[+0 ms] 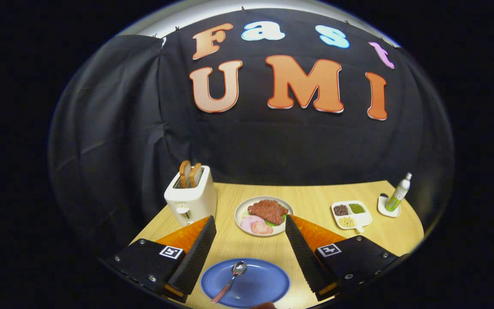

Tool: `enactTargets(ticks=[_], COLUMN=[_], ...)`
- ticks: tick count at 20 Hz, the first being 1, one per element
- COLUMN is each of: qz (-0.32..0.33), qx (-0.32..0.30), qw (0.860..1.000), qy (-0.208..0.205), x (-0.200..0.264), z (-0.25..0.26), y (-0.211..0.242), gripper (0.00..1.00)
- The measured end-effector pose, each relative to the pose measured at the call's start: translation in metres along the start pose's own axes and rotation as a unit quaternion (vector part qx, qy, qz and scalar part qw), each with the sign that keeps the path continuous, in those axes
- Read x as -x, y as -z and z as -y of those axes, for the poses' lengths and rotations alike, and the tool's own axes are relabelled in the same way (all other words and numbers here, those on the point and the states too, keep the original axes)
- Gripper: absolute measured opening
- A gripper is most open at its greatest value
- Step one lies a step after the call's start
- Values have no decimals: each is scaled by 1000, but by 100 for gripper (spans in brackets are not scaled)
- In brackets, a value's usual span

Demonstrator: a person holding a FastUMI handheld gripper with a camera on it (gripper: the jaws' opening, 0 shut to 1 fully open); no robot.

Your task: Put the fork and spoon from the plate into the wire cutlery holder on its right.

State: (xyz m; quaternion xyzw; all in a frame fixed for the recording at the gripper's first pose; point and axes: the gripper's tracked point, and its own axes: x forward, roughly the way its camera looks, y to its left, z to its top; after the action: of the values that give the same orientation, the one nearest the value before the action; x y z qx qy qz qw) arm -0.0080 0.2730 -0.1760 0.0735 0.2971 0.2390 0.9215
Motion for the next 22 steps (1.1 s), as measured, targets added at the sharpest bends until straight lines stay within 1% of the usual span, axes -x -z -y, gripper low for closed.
enactTargets(ticks=[3,6,10,13,17,22], qz=[-74,-161,-273,-332,-400,-466], qx=[-18,-31,-52,-46,-37,-19], qw=[997,987,961,942,916,884], qy=[-4,0,5,0,-8,2], x=[-14,-23,-23,-24,-23,-15], z=[-7,-10,-15,-20,-35,-40], y=[40,88,145,177,212,239], gripper=[97,98,98,96,88,74])
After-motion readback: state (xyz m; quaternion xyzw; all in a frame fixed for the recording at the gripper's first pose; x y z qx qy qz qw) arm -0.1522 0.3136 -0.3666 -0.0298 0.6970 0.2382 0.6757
